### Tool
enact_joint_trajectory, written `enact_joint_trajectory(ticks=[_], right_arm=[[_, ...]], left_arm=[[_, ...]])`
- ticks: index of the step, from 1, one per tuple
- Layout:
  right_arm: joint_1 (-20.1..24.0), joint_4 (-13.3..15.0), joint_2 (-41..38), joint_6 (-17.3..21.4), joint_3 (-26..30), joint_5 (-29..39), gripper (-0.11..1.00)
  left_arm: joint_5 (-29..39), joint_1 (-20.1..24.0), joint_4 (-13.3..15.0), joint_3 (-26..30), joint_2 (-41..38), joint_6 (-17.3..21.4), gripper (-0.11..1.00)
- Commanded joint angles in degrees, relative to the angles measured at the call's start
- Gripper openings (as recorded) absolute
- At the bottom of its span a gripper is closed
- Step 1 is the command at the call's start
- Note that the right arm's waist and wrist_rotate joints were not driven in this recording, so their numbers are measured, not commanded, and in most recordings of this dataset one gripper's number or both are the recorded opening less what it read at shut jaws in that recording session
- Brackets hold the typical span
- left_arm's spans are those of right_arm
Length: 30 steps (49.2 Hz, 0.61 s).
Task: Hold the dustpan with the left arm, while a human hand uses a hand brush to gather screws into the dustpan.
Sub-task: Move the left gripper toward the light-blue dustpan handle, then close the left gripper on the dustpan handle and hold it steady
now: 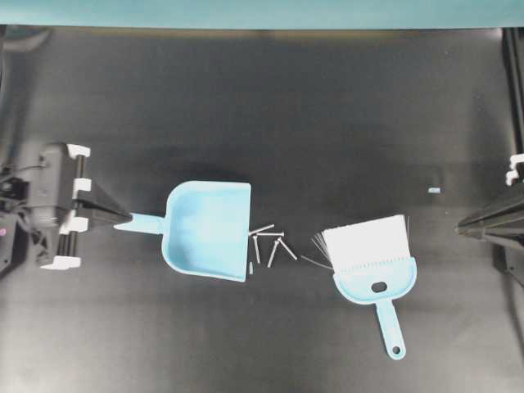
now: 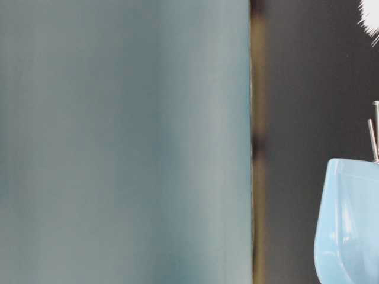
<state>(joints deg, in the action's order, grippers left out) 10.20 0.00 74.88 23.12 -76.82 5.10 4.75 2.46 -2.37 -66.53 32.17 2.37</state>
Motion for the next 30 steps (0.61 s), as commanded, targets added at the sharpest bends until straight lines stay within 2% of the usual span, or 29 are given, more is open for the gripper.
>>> enact_joint_trajectory(ticks=[1,9,11,17,22,24,27,30], right_arm=[[0.0,-0.1,1.3,0.0,0.0,3.5,0.0],[0.0,-0.1,4.4,0.0,-0.7,8.3,0.0],[0.0,-0.1,5.3,0.1,-1.1,9.1,0.0],[0.0,-0.1,7.7,0.0,-2.6,9.8,0.0],[0.0,0.1,8.9,0.0,-4.1,9.4,0.0],[0.0,0.1,9.2,0.1,-4.4,9.1,0.0],[0.0,0.2,9.3,0.0,-4.6,9.1,0.0],[0.0,0.2,9.4,0.0,-4.6,9.1,0.0]], left_arm=[[-2.5,0.7,-0.3,0.6,-3.1,0.9,0.0],[-7.0,1.8,-0.3,0.4,-8.3,2.8,0.01],[-8.3,2.4,-0.2,0.3,-9.6,3.1,0.04],[-13.2,2.9,-0.3,-1.6,-11.4,3.5,0.35],[-22.1,3.2,-0.3,-4.7,-12.9,3.3,0.68],[-25.8,3.3,-0.3,-6.2,-13.5,2.9,0.78],[-30.2,3.3,-0.3,-7.6,-14.9,2.5,0.88],[-32.8,3.3,-0.3,-8.3,-16.3,2.5,0.88]])
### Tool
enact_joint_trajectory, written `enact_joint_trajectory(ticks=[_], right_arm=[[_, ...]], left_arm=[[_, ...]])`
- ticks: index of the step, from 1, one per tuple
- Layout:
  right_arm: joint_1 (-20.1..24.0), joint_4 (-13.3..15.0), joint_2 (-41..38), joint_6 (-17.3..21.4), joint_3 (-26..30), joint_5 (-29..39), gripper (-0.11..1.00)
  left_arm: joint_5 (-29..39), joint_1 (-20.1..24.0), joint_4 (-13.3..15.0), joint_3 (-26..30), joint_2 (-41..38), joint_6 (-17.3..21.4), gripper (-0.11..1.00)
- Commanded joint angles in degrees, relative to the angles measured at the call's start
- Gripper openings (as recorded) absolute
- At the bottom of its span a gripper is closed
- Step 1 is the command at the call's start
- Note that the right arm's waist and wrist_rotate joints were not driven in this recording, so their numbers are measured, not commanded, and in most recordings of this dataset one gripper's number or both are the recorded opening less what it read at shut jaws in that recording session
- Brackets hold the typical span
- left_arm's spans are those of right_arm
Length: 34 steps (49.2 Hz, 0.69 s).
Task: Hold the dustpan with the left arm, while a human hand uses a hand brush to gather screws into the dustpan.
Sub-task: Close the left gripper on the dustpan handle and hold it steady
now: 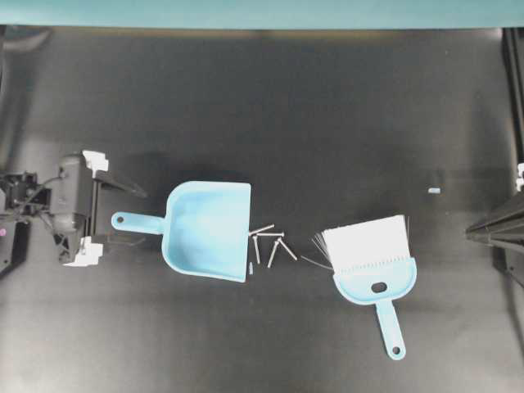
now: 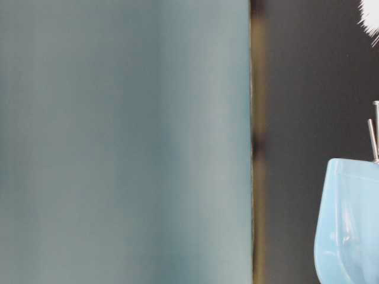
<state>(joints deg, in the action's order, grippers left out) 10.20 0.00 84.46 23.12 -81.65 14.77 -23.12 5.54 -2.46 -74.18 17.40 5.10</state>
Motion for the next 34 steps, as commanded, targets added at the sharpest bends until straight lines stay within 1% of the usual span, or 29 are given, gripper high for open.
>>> enact_joint_trajectory(ticks=[1,18,27,34], right_arm=[[0.0,0.1,-0.3,0.0,0.3,-0.6,0.0],[0.0,0.2,-0.2,0.0,0.2,-0.6,0.0],[0.0,0.2,-0.2,0.0,0.2,-0.6,0.0],[0.0,0.1,-0.2,0.0,0.2,-0.6,0.0]], left_arm=[[-5.3,0.3,-0.1,-0.6,-2.2,-0.3,0.88],[-6.9,-0.1,-0.2,4.8,-15.2,0.2,0.89],[-6.9,-0.1,-0.2,6.2,-16.6,0.1,0.88],[-4.5,-0.1,-0.2,7.0,-16.6,0.0,0.87]])
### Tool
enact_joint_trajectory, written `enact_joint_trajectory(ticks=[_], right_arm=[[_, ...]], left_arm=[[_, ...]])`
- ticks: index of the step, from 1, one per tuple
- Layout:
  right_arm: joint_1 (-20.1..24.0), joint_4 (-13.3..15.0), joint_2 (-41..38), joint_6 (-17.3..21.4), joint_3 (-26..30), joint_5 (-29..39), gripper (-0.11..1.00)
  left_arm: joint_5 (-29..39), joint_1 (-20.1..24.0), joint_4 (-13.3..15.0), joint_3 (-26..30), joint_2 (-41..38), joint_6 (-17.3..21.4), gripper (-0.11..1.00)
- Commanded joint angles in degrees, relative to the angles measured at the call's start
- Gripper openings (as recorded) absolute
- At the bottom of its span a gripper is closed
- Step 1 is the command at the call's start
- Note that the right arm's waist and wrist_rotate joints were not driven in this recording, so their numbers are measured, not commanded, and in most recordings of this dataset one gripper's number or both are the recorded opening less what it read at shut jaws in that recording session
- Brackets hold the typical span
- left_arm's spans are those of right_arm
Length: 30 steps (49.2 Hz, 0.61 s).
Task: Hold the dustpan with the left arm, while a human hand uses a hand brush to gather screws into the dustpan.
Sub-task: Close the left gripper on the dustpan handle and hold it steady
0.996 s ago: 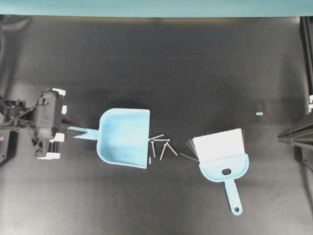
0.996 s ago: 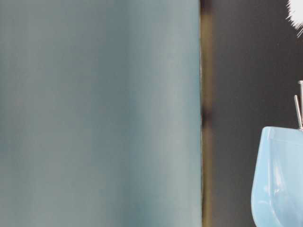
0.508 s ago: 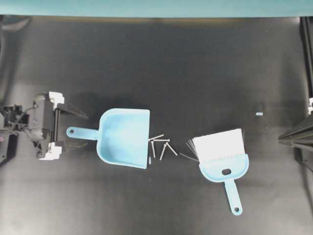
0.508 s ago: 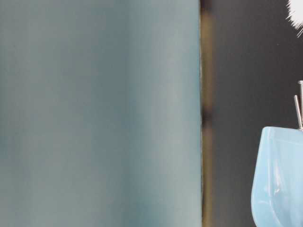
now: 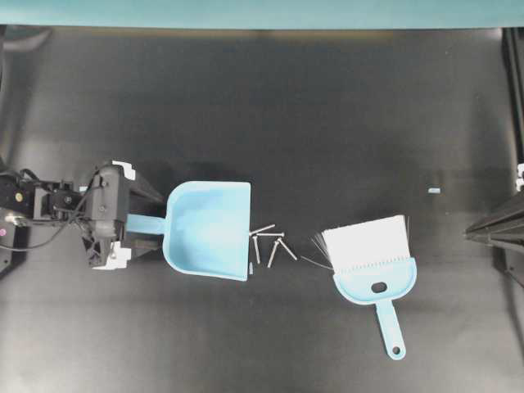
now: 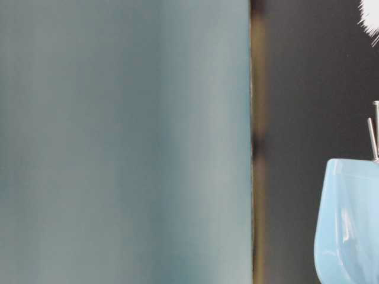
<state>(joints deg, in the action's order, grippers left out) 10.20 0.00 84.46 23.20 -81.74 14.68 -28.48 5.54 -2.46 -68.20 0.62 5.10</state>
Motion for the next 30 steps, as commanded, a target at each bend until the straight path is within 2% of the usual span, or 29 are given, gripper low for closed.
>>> enact_joint_trajectory(ticks=[1,9,14,19,24,30], right_arm=[[0.0,0.2,-0.2,0.0,0.3,-0.5,0.0],[0.0,0.2,-0.2,-0.1,0.3,-0.5,0.0],[0.0,0.2,-0.2,0.0,0.3,-0.6,0.0],[0.0,0.1,-0.2,-0.1,0.1,-0.7,0.0],[0.0,0.2,-0.3,-0.1,-0.2,-1.1,0.0],[0.0,0.2,-0.2,-0.1,-0.6,-1.3,0.0]], left_arm=[[1.5,-0.1,-0.2,1.2,0.2,0.0,0.86],[6.7,-0.1,-0.2,3.3,0.4,-0.3,0.81],[11.0,-0.3,-0.1,5.0,0.9,-1.0,0.75],[16.2,-1.0,-0.2,6.6,2.5,-2.8,0.57],[18.8,-1.3,-0.2,7.1,4.0,-4.1,0.29],[18.8,-1.5,-0.1,6.3,5.9,-4.7,0.29]])
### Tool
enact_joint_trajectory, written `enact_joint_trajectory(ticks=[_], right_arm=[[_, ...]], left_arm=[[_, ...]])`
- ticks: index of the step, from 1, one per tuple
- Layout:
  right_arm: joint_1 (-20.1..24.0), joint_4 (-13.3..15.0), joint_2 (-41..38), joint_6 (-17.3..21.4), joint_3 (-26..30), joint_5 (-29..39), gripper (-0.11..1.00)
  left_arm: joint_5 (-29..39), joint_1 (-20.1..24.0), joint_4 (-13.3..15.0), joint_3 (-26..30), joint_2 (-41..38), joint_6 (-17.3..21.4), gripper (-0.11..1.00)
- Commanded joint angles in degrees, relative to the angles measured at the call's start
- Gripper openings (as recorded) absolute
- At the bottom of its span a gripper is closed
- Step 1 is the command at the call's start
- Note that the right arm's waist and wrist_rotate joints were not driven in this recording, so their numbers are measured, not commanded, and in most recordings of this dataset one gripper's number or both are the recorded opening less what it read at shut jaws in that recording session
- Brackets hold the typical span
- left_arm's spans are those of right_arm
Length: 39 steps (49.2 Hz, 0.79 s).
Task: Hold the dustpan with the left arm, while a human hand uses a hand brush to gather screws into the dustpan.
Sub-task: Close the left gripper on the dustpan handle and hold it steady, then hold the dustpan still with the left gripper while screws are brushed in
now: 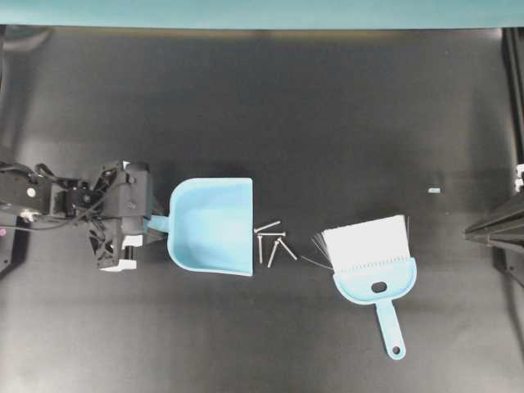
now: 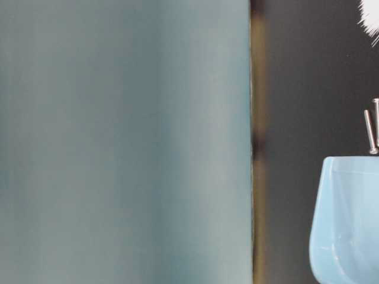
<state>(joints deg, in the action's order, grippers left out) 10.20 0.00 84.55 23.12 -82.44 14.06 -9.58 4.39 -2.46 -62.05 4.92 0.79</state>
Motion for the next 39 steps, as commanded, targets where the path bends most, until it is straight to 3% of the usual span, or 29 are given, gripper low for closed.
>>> enact_joint_trajectory(ticks=[1,7,26,39], right_arm=[[0.0,0.2,-0.3,0.0,0.1,-0.8,0.0],[0.0,0.2,-0.3,0.0,0.1,-0.7,0.0],[0.0,0.1,-0.3,0.1,0.1,-0.7,0.0],[0.0,0.2,-0.2,0.1,0.1,-0.7,0.0]], left_arm=[[-0.2,-0.4,-0.2,0.0,1.9,-0.4,0.29],[-1.9,-1.2,-0.2,-1.3,3.0,-0.4,0.29],[-16.5,-1.6,-0.1,-8.3,7.1,-0.9,0.29],[-16.3,-1.7,-0.2,-8.3,7.0,-3.2,0.29]])
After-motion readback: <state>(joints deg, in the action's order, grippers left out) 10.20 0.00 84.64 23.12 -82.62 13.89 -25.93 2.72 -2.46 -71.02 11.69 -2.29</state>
